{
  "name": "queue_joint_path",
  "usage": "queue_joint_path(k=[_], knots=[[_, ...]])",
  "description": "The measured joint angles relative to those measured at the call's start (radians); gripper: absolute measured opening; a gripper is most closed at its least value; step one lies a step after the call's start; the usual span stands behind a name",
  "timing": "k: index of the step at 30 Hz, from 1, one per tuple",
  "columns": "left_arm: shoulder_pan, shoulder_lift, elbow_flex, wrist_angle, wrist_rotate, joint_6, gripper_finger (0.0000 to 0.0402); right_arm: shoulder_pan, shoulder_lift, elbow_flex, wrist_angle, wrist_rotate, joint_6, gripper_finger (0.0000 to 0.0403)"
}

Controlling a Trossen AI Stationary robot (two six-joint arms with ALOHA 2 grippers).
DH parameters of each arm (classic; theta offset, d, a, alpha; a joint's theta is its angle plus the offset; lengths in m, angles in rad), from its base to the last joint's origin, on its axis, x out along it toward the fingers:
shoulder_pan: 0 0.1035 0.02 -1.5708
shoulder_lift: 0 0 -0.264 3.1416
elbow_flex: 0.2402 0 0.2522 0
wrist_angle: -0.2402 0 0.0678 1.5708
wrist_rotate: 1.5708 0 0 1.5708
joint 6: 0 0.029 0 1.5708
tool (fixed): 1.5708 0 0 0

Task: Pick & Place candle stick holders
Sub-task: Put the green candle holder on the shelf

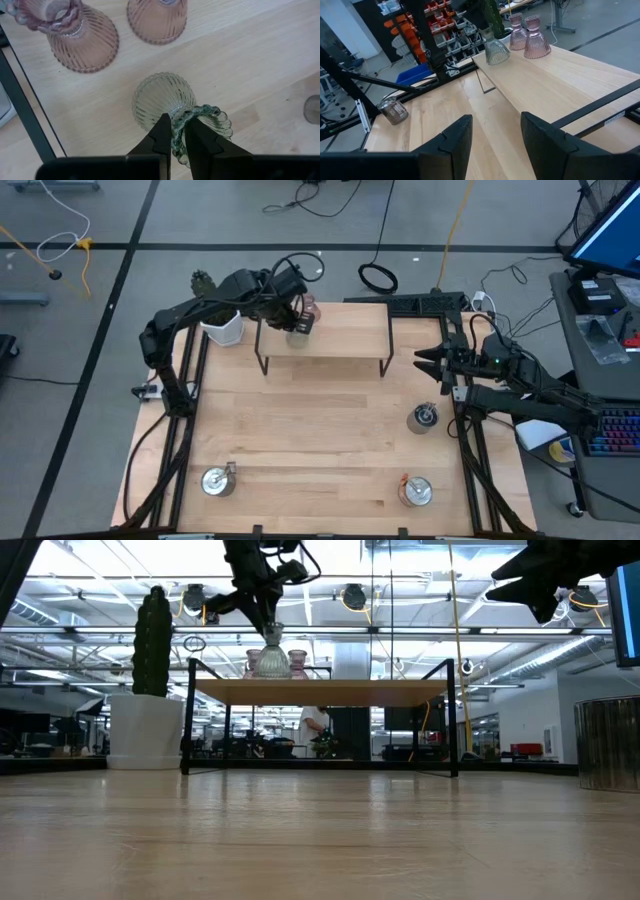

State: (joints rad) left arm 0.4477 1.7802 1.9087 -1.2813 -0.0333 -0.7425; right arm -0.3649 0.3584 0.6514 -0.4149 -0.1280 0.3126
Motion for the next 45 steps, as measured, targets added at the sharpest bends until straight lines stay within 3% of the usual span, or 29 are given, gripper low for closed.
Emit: queue_joint_path(k=[20,30,45], knots=[[0.017,0.014,0.0,0.005,-0.019,0.001,0.0041,0.0,0.0,0.0,0.0,0.0,-0.011,0.016],[0.017,0.014,0.0,0.008,-0.021,0.007,0.0082,0.0,0.0,0.0,0.0,0.0,-0.011,0.016],[0.017,0.014,0.0,0.045,-0.06,0.018,0.0085,0.0,0.0,0.0,0.0,-0.004,-0.011,0.016]])
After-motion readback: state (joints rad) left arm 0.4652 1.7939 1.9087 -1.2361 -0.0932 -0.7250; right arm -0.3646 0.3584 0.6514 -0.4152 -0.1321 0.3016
